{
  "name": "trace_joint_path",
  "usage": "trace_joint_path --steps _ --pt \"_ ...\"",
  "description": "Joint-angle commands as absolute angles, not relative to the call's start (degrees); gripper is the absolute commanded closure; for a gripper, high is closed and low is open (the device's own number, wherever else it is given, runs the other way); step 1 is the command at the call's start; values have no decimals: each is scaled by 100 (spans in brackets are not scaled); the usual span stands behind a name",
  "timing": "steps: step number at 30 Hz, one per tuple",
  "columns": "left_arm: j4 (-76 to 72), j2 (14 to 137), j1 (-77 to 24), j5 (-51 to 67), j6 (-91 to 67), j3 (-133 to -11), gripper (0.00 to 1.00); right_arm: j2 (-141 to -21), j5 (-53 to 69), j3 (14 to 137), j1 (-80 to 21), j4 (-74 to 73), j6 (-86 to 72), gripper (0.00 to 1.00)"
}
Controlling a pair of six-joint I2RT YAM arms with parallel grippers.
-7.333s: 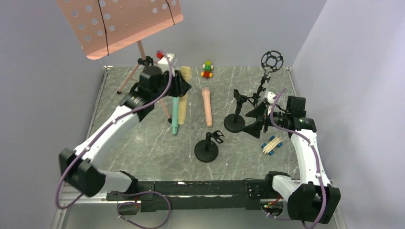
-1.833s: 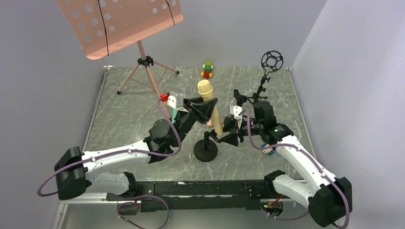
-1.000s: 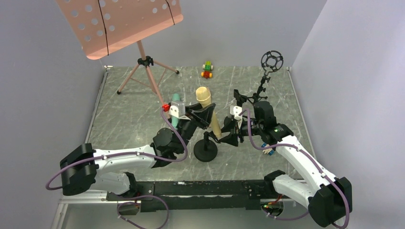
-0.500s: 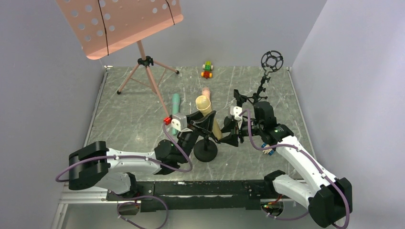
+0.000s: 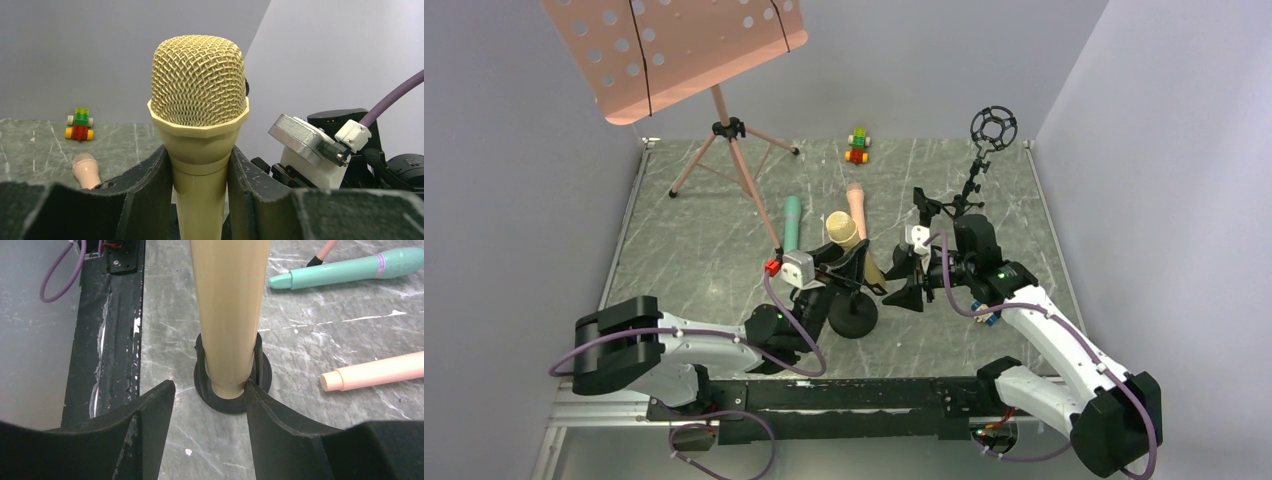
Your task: Attach the microphones to the stand
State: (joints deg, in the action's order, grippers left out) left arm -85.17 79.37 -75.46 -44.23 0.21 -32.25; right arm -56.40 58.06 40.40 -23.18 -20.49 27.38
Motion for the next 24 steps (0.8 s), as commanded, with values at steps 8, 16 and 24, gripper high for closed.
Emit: trace_joint_path --steps 8,16,24 --pt "-8834 8078 -7629 -4505 58 -3208 100 -5483 5784 4161 -2294 -2320 2987 36" --pt "-8639 8137 -7625 -4641 37 -3147 100 -5222 6085 4505 -1690 -3077 3545 31" --pt "-8355 8355 -7620 -4797 -197 -3237 100 -4970 6443 4385 -1033 -3098 3584 31"
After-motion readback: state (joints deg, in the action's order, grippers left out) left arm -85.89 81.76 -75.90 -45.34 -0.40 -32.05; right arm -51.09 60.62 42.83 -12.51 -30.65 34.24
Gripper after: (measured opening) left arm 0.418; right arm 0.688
